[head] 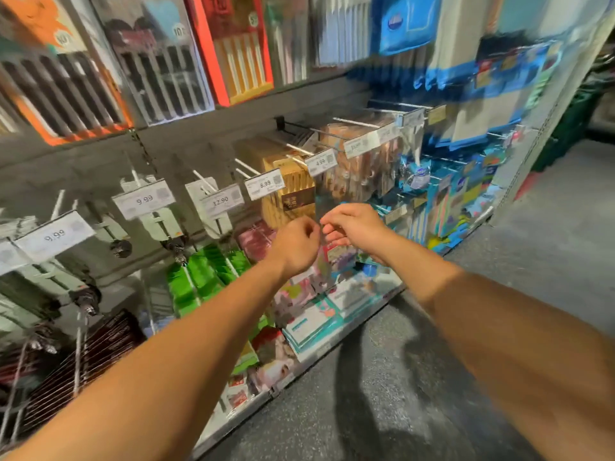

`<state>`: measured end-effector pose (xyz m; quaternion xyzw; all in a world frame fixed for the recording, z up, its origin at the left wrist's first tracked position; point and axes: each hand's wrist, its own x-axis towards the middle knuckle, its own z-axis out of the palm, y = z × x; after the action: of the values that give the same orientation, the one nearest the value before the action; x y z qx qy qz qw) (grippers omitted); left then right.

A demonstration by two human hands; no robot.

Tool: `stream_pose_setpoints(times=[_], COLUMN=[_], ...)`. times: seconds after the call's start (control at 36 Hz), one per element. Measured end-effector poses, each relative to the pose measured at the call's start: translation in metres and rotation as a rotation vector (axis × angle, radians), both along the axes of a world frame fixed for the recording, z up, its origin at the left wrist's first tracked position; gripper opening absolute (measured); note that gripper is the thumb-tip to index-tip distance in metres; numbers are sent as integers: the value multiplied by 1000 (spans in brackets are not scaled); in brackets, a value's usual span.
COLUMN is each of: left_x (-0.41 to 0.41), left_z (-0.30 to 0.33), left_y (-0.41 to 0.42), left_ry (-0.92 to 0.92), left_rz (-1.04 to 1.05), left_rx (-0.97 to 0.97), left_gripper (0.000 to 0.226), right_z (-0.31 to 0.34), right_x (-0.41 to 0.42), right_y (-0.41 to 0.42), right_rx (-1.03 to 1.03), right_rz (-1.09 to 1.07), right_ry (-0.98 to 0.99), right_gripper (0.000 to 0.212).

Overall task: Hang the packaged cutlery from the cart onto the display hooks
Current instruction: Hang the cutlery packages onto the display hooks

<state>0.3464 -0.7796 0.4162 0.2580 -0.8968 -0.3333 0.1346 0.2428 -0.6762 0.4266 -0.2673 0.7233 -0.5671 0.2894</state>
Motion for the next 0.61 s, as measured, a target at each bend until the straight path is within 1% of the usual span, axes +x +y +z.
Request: stream_pose_setpoints(times=[0.08, 0.19, 0.28, 0.39, 0.47, 0.53, 0.61], left_x=[-24, -58, -85, -123, -156, -175, -197], left_z=[2, 4, 7, 4, -8, -10, -6], left_y=[37, 88, 131, 190, 226, 254, 297], left_ry=[-4, -9, -23, -23, -31, -79, -73], left_rz=[-43, -117, -206, -307, -380, -450, -572], left_rx=[-2, 22, 33, 119, 178, 219, 274], left_gripper=[22, 22, 25, 27, 33, 26, 26], right_z=[5, 7, 9, 9, 4, 1, 0], right_x=[-21, -48, -66, -88, -105, -116, -130], right_y=[46, 110, 158, 223, 268, 294, 332], right_rx=[8, 36, 59, 93, 142, 173, 222], right_rz=[-48, -96, -151, -257, -330, -386, -477], right_ry=[5, -6, -18, -2, 3, -26, -65], right_gripper=[19, 14, 18, 21, 22, 27, 32])
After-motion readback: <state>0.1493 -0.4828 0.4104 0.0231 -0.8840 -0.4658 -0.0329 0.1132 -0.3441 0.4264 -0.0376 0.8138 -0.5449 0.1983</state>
